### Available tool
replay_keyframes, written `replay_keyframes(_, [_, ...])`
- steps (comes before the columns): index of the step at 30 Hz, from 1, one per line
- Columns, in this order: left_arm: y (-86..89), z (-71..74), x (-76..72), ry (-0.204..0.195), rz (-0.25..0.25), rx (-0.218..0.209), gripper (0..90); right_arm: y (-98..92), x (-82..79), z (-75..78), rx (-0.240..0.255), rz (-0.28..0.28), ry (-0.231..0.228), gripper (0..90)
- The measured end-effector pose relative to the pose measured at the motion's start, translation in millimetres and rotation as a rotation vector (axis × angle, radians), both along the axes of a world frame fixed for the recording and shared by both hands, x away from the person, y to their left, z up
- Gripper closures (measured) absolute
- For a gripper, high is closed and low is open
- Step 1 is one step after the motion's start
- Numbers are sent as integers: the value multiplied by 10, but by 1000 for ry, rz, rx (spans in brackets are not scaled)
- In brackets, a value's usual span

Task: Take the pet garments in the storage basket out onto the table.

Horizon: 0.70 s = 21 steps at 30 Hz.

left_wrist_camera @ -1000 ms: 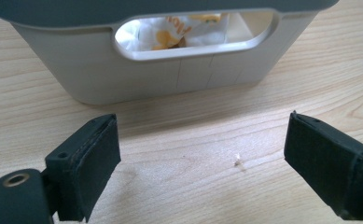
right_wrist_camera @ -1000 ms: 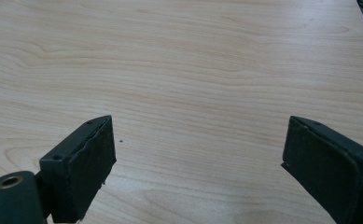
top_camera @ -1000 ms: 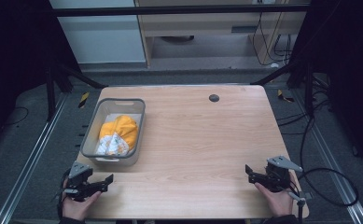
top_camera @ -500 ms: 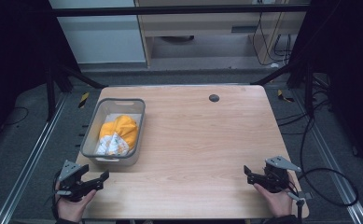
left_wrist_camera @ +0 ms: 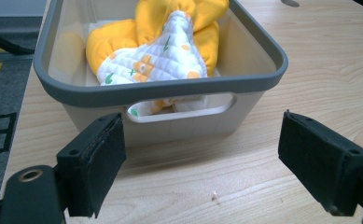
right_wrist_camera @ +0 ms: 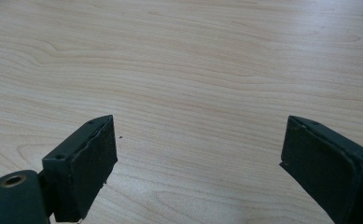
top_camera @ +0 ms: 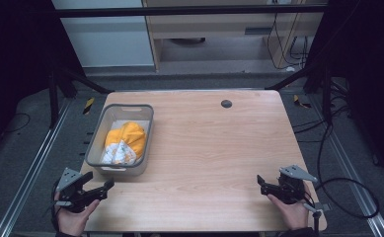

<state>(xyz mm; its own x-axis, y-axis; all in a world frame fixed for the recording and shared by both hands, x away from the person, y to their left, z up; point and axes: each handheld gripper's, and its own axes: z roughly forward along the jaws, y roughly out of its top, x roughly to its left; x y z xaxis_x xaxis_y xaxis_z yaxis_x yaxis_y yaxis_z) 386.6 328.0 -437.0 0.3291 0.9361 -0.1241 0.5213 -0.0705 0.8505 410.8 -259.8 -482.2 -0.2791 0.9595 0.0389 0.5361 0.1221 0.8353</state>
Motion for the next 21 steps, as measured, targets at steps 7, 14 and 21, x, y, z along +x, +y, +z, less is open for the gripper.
replay_keyframes(7, [21,111,17,-19,-1,-11,143,4,-10,8,8,-5,-2,105])
replay_keyframes(14, [45,321,17,-72,8,-22,151,22,-9,-5,-4,4,-5,105])
replay_keyframes(21, [20,500,72,-90,-13,-16,151,21,-14,-3,-7,5,-11,106])
